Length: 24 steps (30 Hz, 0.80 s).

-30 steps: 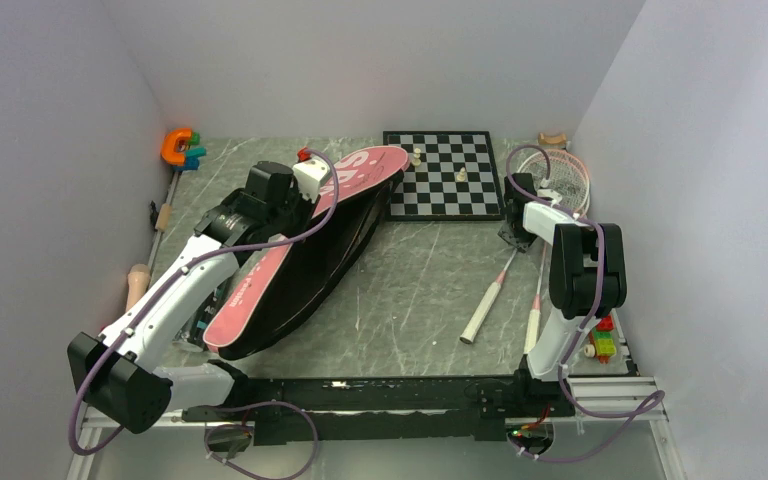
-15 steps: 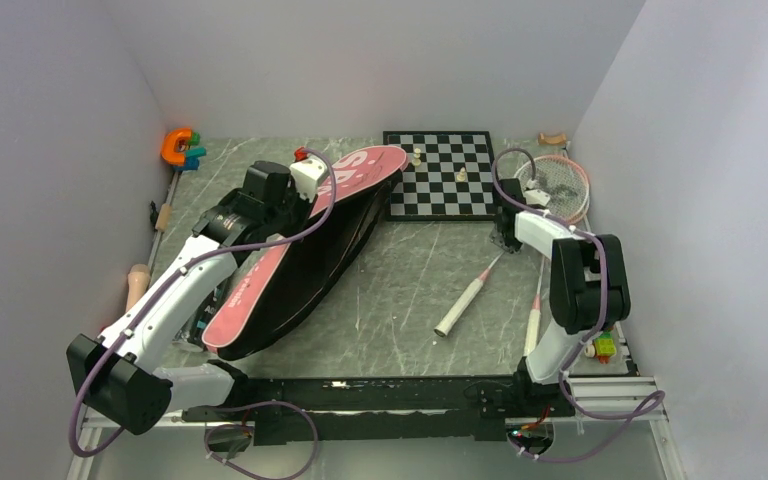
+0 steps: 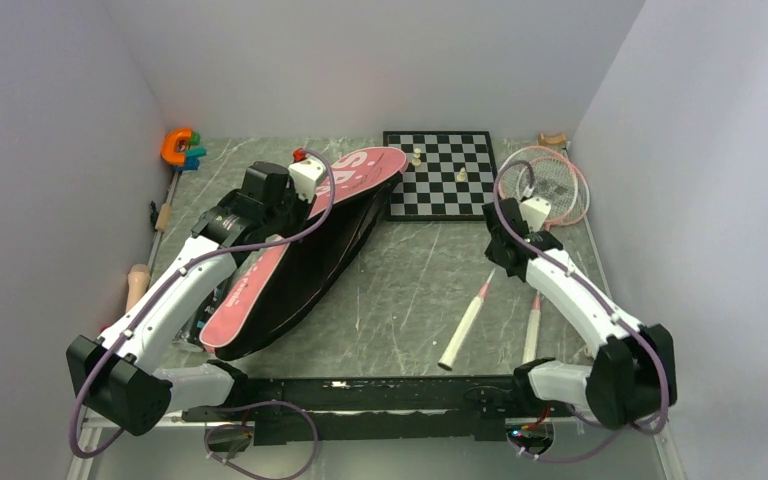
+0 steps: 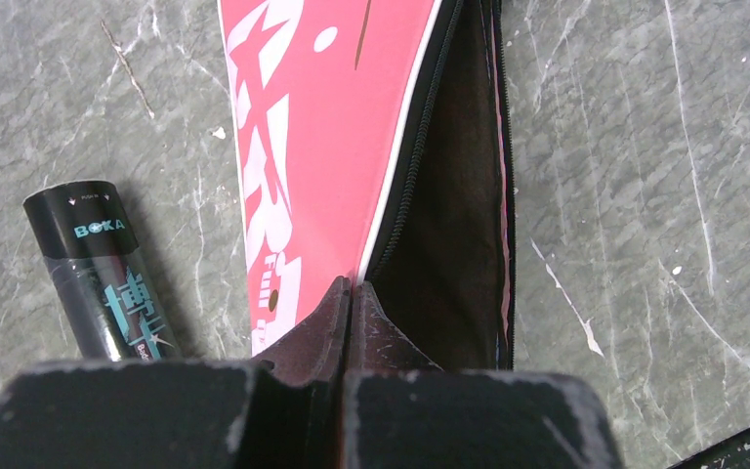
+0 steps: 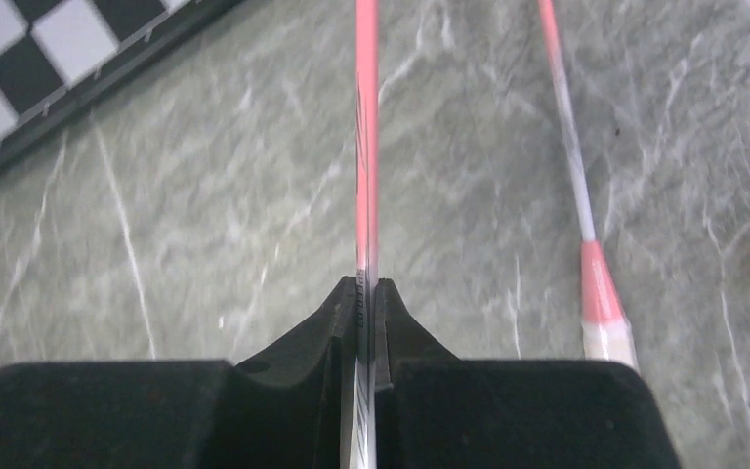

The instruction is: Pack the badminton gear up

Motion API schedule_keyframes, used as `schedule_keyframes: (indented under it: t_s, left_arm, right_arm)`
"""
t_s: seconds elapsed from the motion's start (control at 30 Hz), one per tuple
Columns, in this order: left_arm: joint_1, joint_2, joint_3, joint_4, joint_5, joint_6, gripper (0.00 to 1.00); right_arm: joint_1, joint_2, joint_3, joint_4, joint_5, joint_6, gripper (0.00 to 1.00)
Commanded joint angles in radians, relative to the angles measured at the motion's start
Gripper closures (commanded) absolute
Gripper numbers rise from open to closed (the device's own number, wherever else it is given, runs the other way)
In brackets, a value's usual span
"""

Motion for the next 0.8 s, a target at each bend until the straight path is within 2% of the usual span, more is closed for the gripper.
schedule_keyframes:
  t_s: [0.0, 0.23, 0.47, 0.6, 0.77]
  left_arm:
    - [0.007, 0.003, 0.012, 0.057, 0.024, -0.012, 1.00]
    - [0.006, 0.100, 0.030, 0.116, 0.022, -0.039, 1.00]
    - [0.008, 0.204, 0.064, 0.155, -0.038, -0.122, 1.00]
    - [0.008, 0.239, 0.097, 0.146, -0.033, -0.141, 1.00]
    - [0.008, 0.242, 0.105, 0.164, -0.031, -0.139, 1.00]
  right_arm:
    - [0.129, -0.153, -0.001, -0.157, 0.019, 0.039, 1.00]
    - [0.456, -0.236, 0.099, -0.441, 0.061, 0.170, 1.00]
    - [0.786, -0.117, 0.256, -0.659, 0.128, 0.300, 1.00]
    - [0.919, -0.036, 0.320, -0.697, 0.120, 0.323, 1.00]
    - [1.000, 0.041, 0.351, -0.640, 0.072, 0.266, 1.00]
